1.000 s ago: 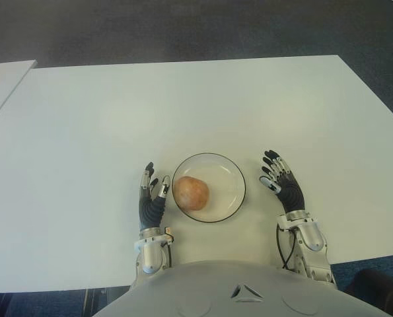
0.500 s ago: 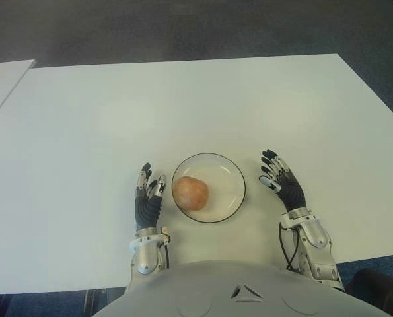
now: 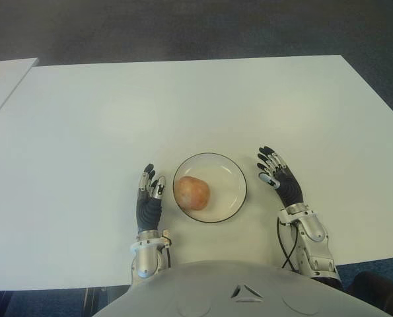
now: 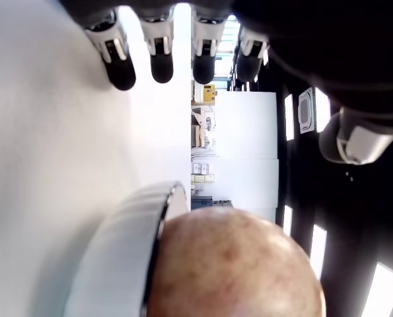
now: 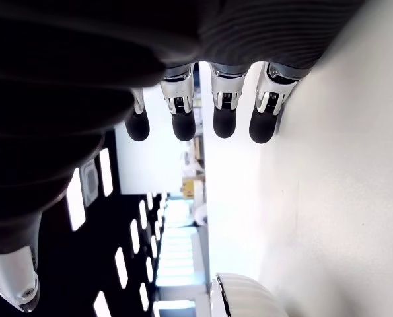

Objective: Put the apples into the plate.

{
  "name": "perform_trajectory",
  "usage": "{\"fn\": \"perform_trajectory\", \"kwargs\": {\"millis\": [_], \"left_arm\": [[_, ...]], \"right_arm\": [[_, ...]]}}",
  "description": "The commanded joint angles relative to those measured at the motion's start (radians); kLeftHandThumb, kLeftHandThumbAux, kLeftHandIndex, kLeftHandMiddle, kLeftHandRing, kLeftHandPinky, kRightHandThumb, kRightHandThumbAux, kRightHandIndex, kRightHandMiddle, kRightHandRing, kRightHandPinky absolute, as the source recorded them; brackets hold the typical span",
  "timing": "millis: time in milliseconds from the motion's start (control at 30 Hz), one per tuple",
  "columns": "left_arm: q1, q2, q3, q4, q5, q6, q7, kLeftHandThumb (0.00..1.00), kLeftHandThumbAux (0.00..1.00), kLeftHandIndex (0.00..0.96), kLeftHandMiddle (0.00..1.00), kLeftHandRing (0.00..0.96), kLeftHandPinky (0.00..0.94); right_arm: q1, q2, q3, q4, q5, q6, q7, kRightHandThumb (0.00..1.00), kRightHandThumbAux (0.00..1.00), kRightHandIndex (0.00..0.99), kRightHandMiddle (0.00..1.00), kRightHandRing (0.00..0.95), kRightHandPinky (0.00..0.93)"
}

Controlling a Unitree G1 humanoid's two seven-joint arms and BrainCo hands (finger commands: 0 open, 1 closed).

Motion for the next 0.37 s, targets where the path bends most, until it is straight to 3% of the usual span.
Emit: {"fn": "perform_trajectory", "kwargs": {"millis": [33, 367], "left_arm": [[0.006, -0.035, -0.019, 0.05, 0.02, -0.02, 0.014, 0.002, 0.316, 0.0, 0.0, 0.0, 0.0], [0.011, -0.033, -0.023, 0.083, 0.02, -0.096, 0.017, 0.001, 0.307, 0.006, 0.007, 0.0, 0.0]], "right_arm": [[0.02, 0.018, 0.006, 0.066, 0.018, 0.038, 0.009, 0.127, 0.586, 0.0, 0.008, 0.0, 0.0], [0.0, 0.042, 0.011, 0.12, 0.024, 0.002, 0.009, 0.129, 0.521, 0.017, 0.027, 0.0, 0.013]]}}
